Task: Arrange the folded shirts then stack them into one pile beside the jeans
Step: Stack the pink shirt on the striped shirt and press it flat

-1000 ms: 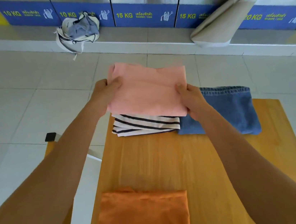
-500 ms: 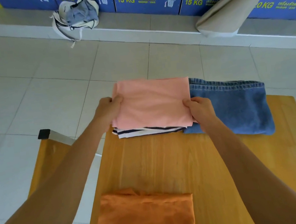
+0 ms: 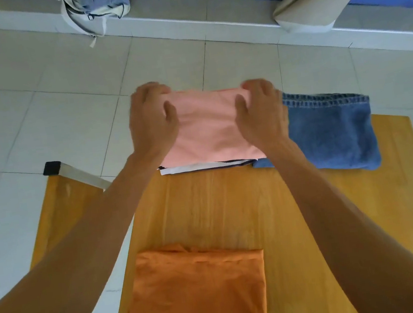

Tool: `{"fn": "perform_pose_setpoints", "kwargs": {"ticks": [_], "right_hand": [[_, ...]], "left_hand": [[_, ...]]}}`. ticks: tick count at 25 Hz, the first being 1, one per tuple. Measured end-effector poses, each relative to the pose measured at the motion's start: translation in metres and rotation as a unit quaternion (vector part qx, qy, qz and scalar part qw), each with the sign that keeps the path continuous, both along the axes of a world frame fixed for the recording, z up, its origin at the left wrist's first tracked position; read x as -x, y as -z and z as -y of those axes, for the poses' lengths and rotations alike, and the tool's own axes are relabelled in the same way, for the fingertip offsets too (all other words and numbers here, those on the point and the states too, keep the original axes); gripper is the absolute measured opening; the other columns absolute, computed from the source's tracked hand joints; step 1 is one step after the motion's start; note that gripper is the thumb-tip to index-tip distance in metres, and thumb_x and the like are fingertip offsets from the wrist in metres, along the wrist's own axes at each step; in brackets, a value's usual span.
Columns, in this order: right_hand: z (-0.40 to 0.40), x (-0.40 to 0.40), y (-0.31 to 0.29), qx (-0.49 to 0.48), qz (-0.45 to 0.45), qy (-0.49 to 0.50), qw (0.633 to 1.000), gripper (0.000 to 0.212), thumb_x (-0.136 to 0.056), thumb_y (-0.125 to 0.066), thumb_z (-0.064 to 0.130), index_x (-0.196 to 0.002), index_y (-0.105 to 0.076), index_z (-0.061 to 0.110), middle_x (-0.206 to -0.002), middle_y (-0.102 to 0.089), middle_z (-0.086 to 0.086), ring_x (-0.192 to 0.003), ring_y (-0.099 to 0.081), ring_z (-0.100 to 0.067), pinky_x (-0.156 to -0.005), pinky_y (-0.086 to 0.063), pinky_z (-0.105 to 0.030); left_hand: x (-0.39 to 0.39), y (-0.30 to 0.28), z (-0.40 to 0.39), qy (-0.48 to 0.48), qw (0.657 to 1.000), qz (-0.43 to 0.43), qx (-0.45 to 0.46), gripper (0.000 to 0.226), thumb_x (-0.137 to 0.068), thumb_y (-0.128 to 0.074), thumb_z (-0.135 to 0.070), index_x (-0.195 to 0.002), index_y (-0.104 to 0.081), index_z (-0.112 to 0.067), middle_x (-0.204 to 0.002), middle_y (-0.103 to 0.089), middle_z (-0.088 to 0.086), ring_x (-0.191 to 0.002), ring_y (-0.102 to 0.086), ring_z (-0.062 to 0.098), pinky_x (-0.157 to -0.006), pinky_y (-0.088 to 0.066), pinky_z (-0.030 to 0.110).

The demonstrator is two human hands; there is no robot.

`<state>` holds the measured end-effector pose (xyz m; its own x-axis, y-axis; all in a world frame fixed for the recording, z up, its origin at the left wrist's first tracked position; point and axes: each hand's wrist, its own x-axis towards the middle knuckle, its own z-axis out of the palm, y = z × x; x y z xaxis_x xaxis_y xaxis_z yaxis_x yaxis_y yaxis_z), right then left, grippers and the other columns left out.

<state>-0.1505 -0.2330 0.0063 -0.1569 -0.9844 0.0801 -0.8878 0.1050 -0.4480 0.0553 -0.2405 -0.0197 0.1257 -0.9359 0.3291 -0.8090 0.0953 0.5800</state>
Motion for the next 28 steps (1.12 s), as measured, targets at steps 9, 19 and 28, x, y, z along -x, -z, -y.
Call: {"fn": "perform_pose_setpoints", "kwargs": {"ticks": [9,19,28], "right_hand": [[0.026,0.005,0.064,-0.128,-0.143,-0.118,0.974,0.062,-0.1,-0.011,0.057,-0.157,-0.017,0.035,-0.166,-0.017,0.005,-0.154,-0.006,-0.017,-0.12,0.007,-0.057],[0.038,0.01,0.069,-0.123,-0.155,-0.108,0.974,0.071,-0.099,-0.012,0.058,-0.149,-0.039,0.016,-0.147,-0.051,-0.005,-0.141,-0.037,-0.027,-0.123,-0.005,-0.054],[0.023,0.005,0.084,-0.09,-0.167,-0.113,0.975,0.076,-0.098,-0.011,0.057,-0.155,-0.027,0.009,-0.159,-0.034,-0.009,-0.149,-0.023,-0.027,-0.123,-0.004,-0.052]], "left_hand": [[0.013,0.042,0.034,0.138,0.949,0.205,-0.194,0.053,-0.101,-0.02,-0.041,-0.15,-0.033,-0.023,-0.159,-0.03,0.0,-0.15,-0.017,0.023,-0.118,-0.013,0.056],[0.019,0.043,0.033,0.09,0.968,0.151,-0.18,0.05,-0.097,-0.025,-0.036,-0.141,-0.048,-0.028,-0.142,-0.051,-0.005,-0.136,-0.038,0.02,-0.11,-0.029,0.048],[0.018,0.054,0.026,0.106,0.956,0.181,-0.203,0.059,-0.098,-0.015,-0.042,-0.153,-0.025,-0.025,-0.161,-0.027,-0.003,-0.15,-0.015,0.02,-0.118,-0.016,0.052]]}}
